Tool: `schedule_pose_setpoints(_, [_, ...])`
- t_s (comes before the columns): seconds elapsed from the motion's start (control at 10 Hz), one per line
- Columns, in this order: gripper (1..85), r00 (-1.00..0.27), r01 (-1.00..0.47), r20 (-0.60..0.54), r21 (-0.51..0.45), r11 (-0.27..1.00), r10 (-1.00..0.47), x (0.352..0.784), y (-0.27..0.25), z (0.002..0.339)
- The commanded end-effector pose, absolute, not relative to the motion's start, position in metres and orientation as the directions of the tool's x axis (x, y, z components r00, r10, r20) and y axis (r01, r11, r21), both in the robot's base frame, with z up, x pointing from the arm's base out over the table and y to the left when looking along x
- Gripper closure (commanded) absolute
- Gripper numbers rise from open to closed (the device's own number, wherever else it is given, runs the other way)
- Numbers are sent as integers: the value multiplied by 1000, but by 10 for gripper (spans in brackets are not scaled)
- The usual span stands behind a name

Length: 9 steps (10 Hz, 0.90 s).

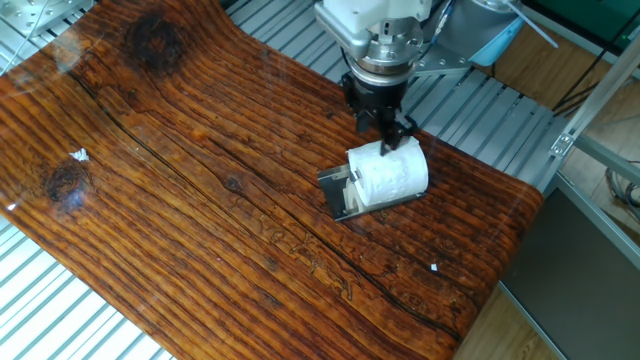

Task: Take the roll of paper down from the shelf

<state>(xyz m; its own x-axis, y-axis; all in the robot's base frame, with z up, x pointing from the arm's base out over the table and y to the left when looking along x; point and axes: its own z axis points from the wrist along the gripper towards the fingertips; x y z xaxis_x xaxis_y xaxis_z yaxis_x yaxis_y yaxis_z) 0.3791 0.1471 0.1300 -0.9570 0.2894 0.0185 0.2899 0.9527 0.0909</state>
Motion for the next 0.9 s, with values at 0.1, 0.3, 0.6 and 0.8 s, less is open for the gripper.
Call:
schedule_pose_setpoints(0.1, [170,-960,275,-10,159,948,281,391,162,134])
schedule_pose_setpoints(0.3, [137,-955,285,-38,146,947,293,397,156,133])
schedule_pose_setpoints(0.6, [127,-944,308,-76,142,941,321,407,151,134])
schedule_pose_setpoints(0.8, [127,-933,334,-92,139,932,348,412,149,134])
